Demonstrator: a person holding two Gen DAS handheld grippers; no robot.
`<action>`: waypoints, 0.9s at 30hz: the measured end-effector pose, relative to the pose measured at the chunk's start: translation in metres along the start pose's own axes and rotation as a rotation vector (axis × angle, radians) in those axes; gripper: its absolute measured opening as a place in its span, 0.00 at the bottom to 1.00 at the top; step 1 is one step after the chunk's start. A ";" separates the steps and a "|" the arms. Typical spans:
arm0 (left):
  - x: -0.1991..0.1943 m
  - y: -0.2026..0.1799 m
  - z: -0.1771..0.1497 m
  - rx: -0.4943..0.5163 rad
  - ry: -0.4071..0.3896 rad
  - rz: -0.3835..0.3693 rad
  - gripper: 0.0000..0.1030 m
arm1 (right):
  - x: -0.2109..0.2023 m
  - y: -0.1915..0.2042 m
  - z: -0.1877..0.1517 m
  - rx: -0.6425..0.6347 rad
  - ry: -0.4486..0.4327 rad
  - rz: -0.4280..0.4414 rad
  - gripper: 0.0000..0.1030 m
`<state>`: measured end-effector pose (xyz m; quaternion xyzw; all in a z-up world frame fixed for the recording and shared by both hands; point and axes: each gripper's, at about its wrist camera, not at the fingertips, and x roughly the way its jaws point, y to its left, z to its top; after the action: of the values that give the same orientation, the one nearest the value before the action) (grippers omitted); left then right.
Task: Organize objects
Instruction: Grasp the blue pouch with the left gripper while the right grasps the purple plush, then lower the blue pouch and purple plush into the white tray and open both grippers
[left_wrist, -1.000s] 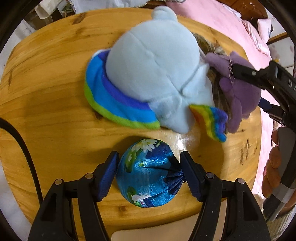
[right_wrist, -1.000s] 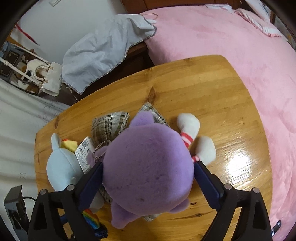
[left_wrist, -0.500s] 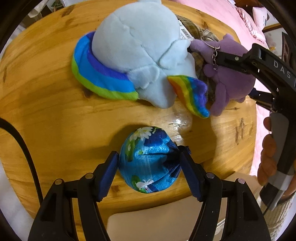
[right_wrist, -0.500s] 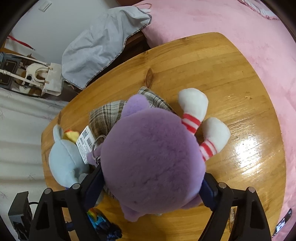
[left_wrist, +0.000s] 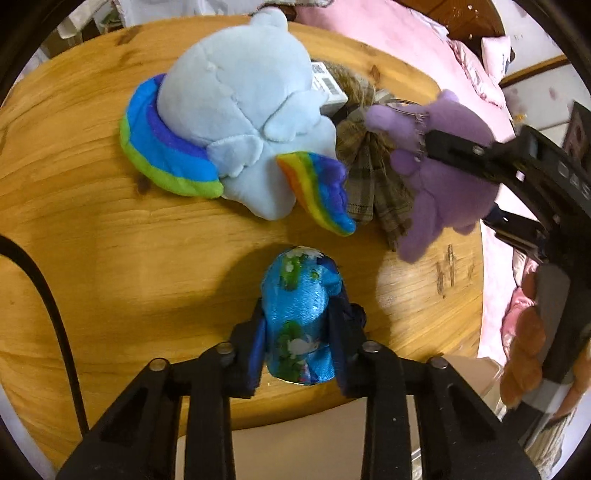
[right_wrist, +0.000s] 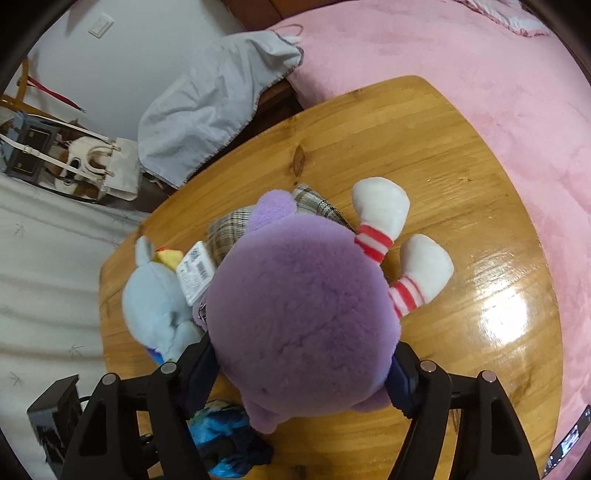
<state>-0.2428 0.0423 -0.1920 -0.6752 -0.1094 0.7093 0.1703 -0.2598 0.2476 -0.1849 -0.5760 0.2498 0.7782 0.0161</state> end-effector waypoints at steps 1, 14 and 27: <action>0.000 -0.008 0.001 0.001 -0.011 0.011 0.30 | -0.005 0.001 -0.002 -0.005 -0.010 0.006 0.73; -0.095 -0.032 -0.029 0.012 -0.234 -0.040 0.30 | -0.131 0.028 -0.049 -0.126 -0.245 0.132 0.72; -0.217 -0.058 -0.122 0.138 -0.458 0.005 0.30 | -0.241 0.059 -0.166 -0.302 -0.456 0.145 0.73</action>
<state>-0.1096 0.0025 0.0222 -0.4839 -0.0947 0.8501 0.1848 -0.0496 0.1919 0.0194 -0.3625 0.1615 0.9152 -0.0700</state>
